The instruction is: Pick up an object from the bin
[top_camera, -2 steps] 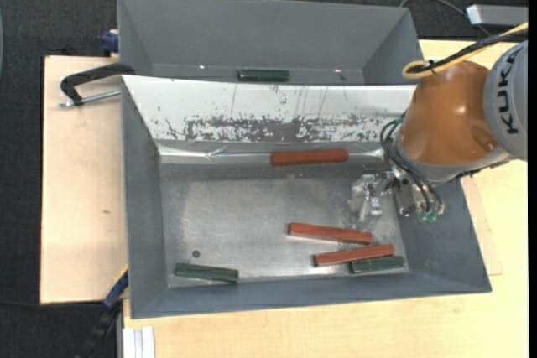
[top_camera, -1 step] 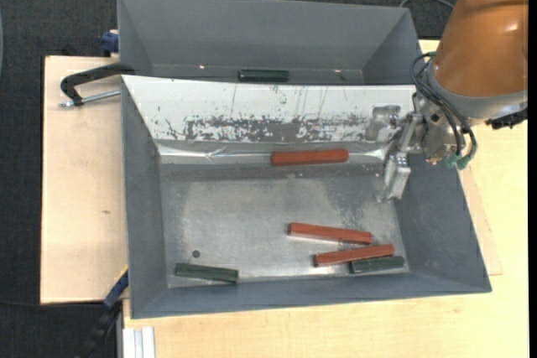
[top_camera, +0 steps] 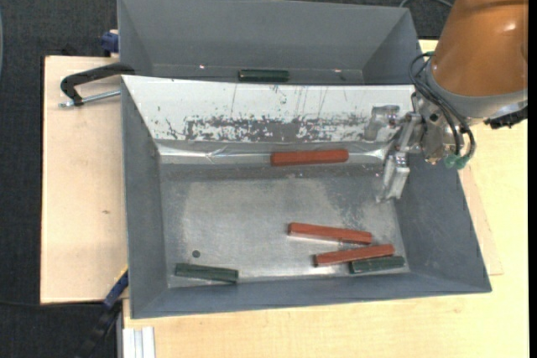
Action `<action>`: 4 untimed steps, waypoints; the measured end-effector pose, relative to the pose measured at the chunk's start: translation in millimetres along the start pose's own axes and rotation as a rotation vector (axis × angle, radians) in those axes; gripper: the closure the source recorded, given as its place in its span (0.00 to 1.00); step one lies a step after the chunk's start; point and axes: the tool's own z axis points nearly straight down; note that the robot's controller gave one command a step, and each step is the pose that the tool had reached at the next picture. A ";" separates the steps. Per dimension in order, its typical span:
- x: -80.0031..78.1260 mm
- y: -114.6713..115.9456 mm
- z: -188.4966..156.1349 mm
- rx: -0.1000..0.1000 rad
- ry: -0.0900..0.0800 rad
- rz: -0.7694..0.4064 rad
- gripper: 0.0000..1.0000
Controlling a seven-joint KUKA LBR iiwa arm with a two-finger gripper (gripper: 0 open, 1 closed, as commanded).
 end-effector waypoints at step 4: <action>7.0 38.1 194.4 0.000 0.007 0.032 1.00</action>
Offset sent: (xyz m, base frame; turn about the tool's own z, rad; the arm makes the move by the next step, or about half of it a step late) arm -0.0250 0.0325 -0.1529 0.0595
